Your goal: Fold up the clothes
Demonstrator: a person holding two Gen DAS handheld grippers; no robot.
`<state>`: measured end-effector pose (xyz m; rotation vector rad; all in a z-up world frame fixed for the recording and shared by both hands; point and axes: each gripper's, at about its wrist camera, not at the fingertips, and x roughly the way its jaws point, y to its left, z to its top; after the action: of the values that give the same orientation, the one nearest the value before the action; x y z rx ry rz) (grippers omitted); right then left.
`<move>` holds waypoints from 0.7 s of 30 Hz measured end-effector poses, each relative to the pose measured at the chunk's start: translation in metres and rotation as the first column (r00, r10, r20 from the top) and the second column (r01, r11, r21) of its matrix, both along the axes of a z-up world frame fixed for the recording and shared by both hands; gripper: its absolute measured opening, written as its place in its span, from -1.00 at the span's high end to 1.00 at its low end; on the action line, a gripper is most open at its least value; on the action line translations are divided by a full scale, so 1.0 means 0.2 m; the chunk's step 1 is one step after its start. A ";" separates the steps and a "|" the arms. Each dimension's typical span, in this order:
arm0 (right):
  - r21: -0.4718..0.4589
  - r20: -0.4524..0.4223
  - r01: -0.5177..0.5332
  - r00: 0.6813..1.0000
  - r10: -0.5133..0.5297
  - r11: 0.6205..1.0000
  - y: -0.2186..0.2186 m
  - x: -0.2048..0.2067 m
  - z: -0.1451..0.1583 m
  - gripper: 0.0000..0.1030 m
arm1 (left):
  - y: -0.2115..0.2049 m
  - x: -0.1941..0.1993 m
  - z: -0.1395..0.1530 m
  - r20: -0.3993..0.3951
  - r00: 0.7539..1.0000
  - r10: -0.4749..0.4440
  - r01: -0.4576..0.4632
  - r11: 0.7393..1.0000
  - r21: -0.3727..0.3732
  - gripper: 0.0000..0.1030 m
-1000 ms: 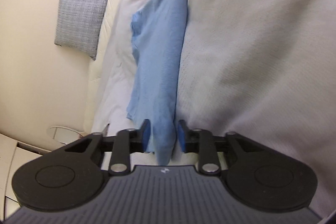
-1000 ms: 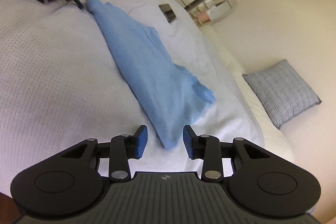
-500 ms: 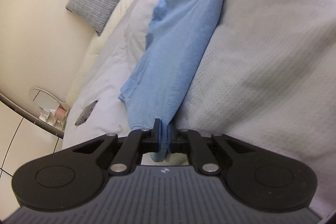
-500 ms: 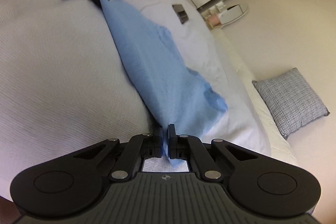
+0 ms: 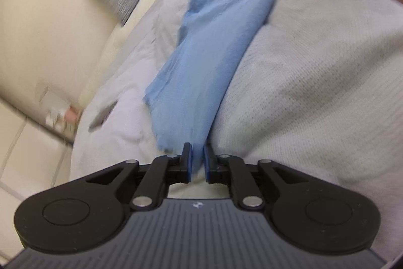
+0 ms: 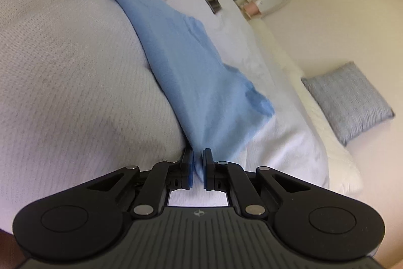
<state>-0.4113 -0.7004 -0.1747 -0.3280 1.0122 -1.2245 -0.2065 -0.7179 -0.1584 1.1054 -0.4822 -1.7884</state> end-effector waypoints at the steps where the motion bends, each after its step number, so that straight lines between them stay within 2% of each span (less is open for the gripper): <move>1: 0.003 0.031 0.024 0.999 -0.024 1.000 0.02 -0.01 0.02 0.89 | 0.03 0.02 0.03 -0.061 0.997 0.043 -0.043 0.999 0.016 0.63; 2: 0.007 0.062 0.048 0.997 -0.048 0.999 0.05 -0.03 0.03 0.87 | 0.07 0.03 0.06 -0.130 0.988 0.087 -0.083 0.996 0.033 0.44; 4: 0.017 0.143 0.099 0.985 -0.101 0.995 0.10 -0.06 0.07 0.75 | 0.15 0.06 0.12 -0.256 0.951 0.171 -0.158 0.985 0.072 0.23; 5: 0.025 0.211 0.130 0.968 -0.133 0.991 0.14 -0.07 0.09 0.56 | 0.20 0.07 0.14 -0.312 0.926 0.212 -0.191 0.977 0.095 0.17; 6: 0.034 0.275 0.157 0.948 -0.160 0.987 0.17 -0.07 0.12 0.47 | 0.24 0.08 0.15 -0.368 0.895 0.253 -0.224 0.967 0.122 0.11; 8: 0.055 0.392 0.201 0.897 -0.206 0.978 0.26 -0.07 0.16 0.22 | 0.31 0.10 0.19 -0.454 0.833 0.317 -0.269 0.948 0.170 -0.31; 9: 0.067 0.443 0.218 0.868 -0.225 0.974 0.29 -0.07 0.18 0.17 | 0.35 0.11 0.21 -0.491 0.799 0.346 -0.288 0.938 0.194 -0.40; 13: 0.120 0.595 0.273 0.750 -0.289 0.955 0.39 -0.04 0.24 -0.19 | 0.46 0.15 0.30 -0.605 0.675 0.422 -0.336 0.906 0.257 -0.98; 15: 0.165 0.650 0.301 0.683 -0.333 0.939 0.43 -0.03 0.28 -0.47 | 0.50 0.17 0.34 -0.633 0.639 0.438 -0.335 0.899 0.284 -0.97; 16: 0.189 0.670 0.313 0.652 -0.355 0.931 0.45 -0.03 0.29 -0.76 | 0.52 0.18 0.35 -0.644 0.622 0.445 -0.332 0.895 0.298 -0.98; 17: 0.212 0.685 0.326 0.623 -0.378 0.921 0.47 -0.03 0.31 -0.93 | 0.54 0.19 0.37 -0.655 0.605 0.452 -0.328 0.892 0.312 -0.98; 21: 0.287 0.728 0.326 0.537 -0.427 0.901 0.53 -0.02 0.38 -0.94 | 0.60 0.22 0.43 -0.696 0.529 0.486 -0.349 0.872 0.344 -0.98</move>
<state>-0.4157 -0.5938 -0.0978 0.5480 0.3646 -1.4852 -0.1616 -0.5988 -0.0731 0.3902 0.4473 -1.6682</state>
